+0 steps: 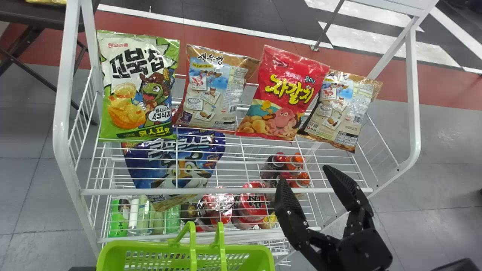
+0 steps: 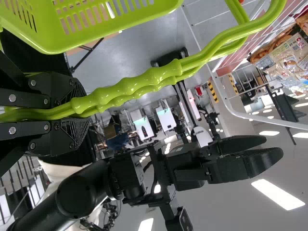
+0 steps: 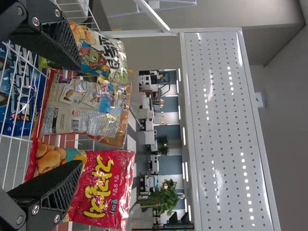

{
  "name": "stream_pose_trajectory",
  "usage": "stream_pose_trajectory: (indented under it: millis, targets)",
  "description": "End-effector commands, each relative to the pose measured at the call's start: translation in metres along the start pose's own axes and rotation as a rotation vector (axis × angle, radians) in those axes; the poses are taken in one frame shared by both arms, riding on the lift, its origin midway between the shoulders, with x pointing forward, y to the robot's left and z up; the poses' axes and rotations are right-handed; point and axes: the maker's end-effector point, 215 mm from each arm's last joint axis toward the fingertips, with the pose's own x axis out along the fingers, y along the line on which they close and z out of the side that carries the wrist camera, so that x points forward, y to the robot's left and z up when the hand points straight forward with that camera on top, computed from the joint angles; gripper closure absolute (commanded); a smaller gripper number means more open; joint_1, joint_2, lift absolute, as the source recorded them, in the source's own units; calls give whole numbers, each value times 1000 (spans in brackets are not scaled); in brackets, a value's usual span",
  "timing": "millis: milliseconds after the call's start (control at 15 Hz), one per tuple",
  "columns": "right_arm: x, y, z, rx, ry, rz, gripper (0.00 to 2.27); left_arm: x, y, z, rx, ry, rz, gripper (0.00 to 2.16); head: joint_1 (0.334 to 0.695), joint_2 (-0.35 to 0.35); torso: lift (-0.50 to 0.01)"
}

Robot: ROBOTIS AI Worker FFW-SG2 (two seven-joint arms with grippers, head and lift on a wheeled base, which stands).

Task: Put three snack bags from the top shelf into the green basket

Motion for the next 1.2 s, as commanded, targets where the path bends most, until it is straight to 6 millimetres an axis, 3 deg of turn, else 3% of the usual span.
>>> stream_pose_trajectory:
  millis: [0, 1133]
  targets:
    - [0, 0, -1, 0, 1, 1, 130, 0, 0, 0, 0, 0, 0, 1693, 695, -350, -47]
    - [-1, 0, 5, -5, -37, 3, 130, 0, -1, 0, 4, -1, -2, 1693, 695, -350, -47]
